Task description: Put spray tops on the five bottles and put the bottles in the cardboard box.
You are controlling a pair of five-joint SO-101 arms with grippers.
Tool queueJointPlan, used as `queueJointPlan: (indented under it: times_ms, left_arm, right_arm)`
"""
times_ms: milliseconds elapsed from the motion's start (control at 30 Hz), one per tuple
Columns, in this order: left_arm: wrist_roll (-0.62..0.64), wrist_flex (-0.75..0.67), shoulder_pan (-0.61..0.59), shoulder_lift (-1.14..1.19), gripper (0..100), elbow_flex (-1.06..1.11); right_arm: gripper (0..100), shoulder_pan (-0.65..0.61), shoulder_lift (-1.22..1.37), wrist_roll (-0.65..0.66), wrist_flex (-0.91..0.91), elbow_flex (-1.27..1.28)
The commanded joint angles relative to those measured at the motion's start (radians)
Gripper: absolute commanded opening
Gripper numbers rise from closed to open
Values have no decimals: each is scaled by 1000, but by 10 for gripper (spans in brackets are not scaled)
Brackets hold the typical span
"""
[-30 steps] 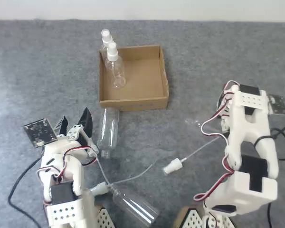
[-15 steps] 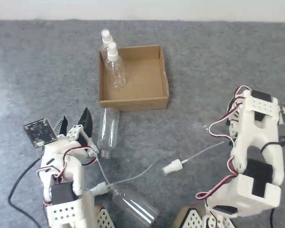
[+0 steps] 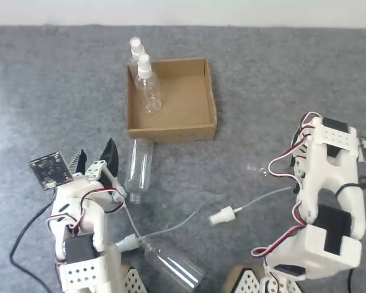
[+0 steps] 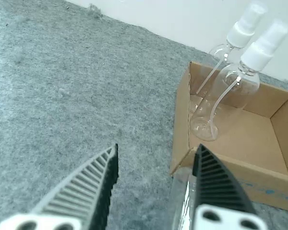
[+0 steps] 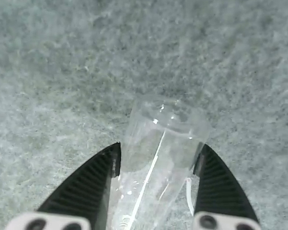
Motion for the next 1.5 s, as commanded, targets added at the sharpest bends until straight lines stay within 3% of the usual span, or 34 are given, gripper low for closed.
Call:
queueJointPlan:
  times_ms: [0,200,367,667,900,1133,1467]
  left_arm:
    - [-9,6,-3,15,243,-13]
    - [-9,6,-3,15,243,-13]
    - [-9,6,-3,15,243,-13]
    - [-9,6,-3,15,243,-13]
    - [-9,6,-3,15,243,-13]
    - [-9,6,-3,15,243,-13]
    - [-9,6,-3,15,243,-13]
  right_arm:
    - [225,13,-44,14,16,0]
    - [337,-1,-44,34,16,-8]
    - [336,-1,-56,31,31,-25]
    - [336,-48,-202,32,291,-164]
    - [336,-122,-286,43,312,-167]
    - [336,-125,-344,299,415,-172]
    - [336,-127,-363,559,456,-167]
